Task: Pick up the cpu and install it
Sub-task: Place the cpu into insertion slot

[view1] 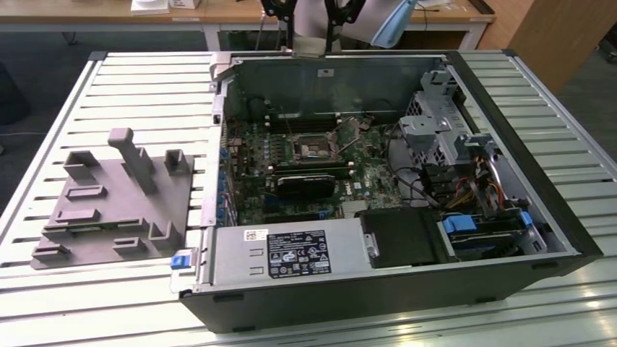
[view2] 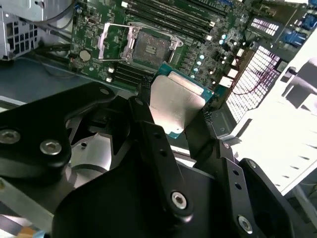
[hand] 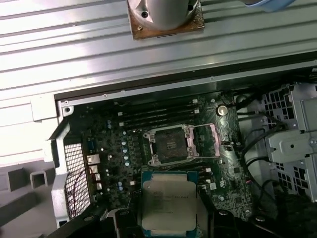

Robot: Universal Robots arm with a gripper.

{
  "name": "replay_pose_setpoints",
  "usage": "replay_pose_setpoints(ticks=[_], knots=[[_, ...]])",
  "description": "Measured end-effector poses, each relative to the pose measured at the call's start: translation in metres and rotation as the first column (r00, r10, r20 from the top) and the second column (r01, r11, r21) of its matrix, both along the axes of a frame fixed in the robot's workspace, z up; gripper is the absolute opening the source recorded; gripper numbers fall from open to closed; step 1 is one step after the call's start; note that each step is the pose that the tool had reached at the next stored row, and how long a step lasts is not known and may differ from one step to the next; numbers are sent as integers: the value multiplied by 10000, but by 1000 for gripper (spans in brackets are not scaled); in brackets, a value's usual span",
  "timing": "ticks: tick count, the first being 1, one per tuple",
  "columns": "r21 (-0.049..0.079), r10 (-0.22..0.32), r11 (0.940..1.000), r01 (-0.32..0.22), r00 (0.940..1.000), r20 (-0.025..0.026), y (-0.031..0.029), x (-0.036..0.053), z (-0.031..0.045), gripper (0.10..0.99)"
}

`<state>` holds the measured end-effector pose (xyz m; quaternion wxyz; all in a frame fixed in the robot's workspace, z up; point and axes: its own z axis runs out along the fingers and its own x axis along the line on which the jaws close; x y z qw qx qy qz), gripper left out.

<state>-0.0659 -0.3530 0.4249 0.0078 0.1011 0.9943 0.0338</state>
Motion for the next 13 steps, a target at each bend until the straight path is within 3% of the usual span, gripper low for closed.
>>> replay_pose_setpoints(ticks=[6, 13], knots=[[-1, -899, 9960, 899, 9960, 0, 0, 0, -6, 529], [-10, -1892, 9819, 1892, 9819, 1, 0, 0, -14, 529]])
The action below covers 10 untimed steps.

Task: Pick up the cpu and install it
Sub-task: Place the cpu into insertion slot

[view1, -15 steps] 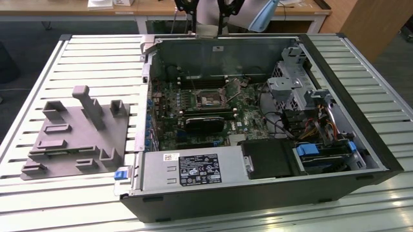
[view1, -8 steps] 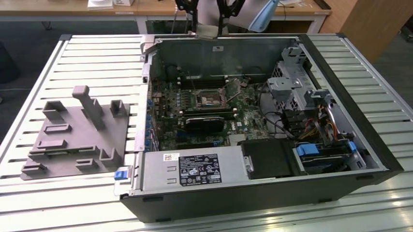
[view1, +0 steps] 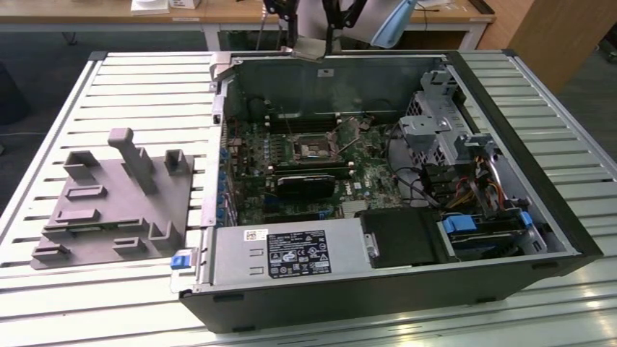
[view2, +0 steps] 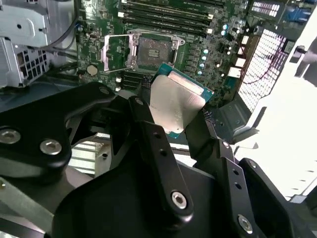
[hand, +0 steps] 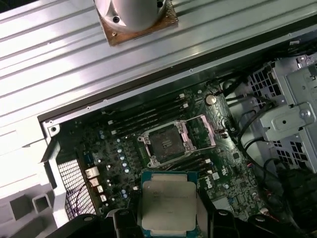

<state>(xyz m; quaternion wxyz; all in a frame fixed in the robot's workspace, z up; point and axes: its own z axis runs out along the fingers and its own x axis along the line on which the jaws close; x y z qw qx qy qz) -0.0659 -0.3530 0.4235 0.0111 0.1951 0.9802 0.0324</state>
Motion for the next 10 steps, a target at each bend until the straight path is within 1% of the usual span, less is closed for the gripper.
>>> replay_pose_setpoints(ticks=[5, 7, 10], knots=[[-2, -658, 9978, 658, 9978, 0, 0, 0, -6, 529], [-2, -950, 9955, 950, 9955, 0, 0, 0, -8, 529], [-3, -1391, 9903, 1391, 9903, 0, 0, 0, -11, 529]])
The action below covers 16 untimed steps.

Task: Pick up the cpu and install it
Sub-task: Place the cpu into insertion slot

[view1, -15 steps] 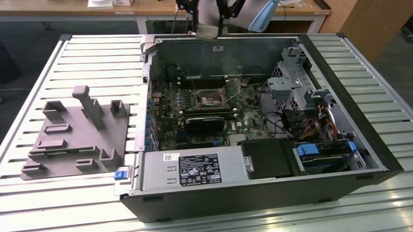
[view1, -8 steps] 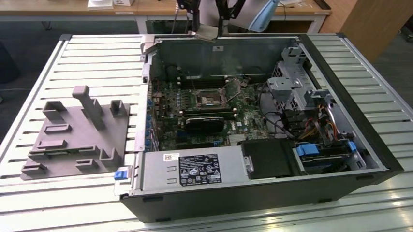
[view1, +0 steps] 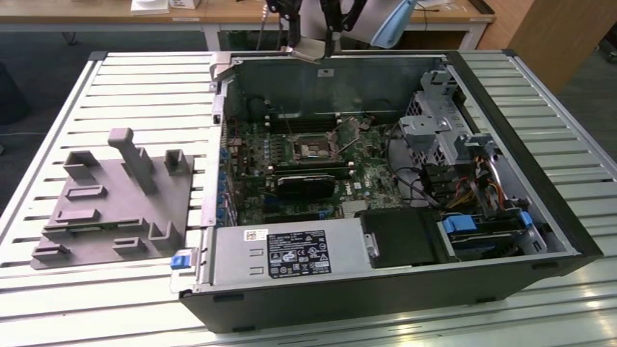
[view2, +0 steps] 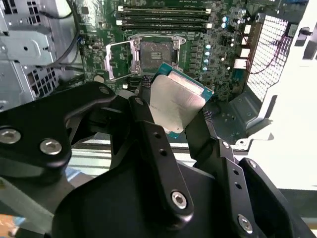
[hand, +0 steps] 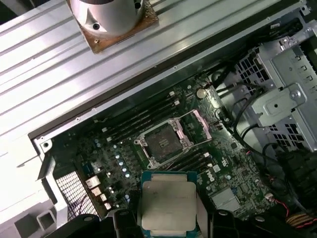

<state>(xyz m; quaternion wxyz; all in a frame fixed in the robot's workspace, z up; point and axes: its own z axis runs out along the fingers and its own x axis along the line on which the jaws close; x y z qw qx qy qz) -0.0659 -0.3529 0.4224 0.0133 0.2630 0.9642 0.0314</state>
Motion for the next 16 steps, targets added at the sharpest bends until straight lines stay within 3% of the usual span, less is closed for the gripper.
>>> replay_pose_setpoints(ticks=[7, 16], knots=[[-1, -1018, 9948, 1018, 9948, 0, 0, 0, -5, 529], [0, -2104, 9776, 2104, 9776, 0, 0, 0, -11, 529]])
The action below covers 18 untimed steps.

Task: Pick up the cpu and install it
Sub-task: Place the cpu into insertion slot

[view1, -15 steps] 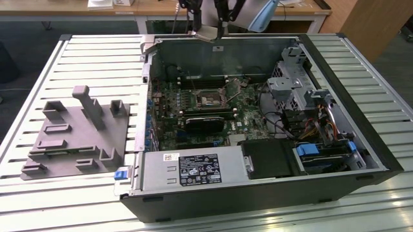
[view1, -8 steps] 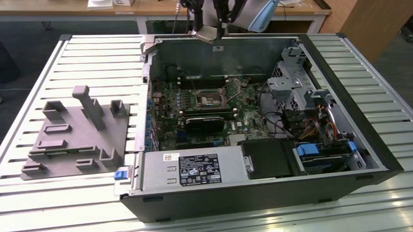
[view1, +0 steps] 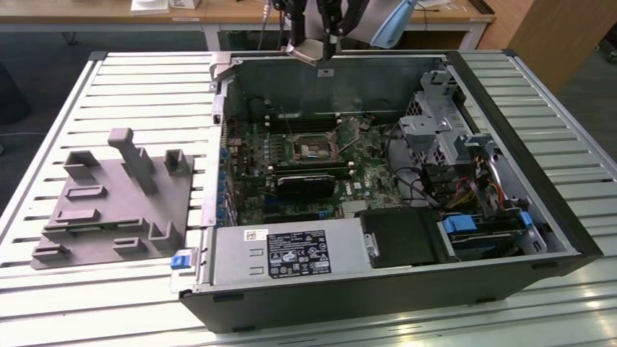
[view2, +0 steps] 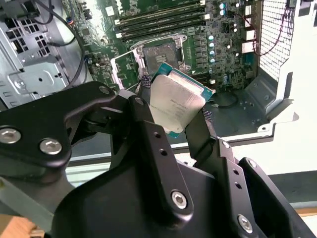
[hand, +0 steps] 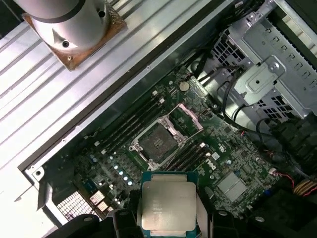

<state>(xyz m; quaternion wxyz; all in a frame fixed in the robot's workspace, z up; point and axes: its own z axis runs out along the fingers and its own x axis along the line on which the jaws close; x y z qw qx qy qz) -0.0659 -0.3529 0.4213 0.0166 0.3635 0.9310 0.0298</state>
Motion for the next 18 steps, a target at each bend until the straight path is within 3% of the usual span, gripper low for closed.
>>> replay_pose_setpoints(ticks=[9, 18], knots=[[-1, -800, 9968, 800, 9968, 0, 0, 0, -6, 529], [0, -1497, 9887, 1497, 9887, 0, 0, 0, -10, 529]])
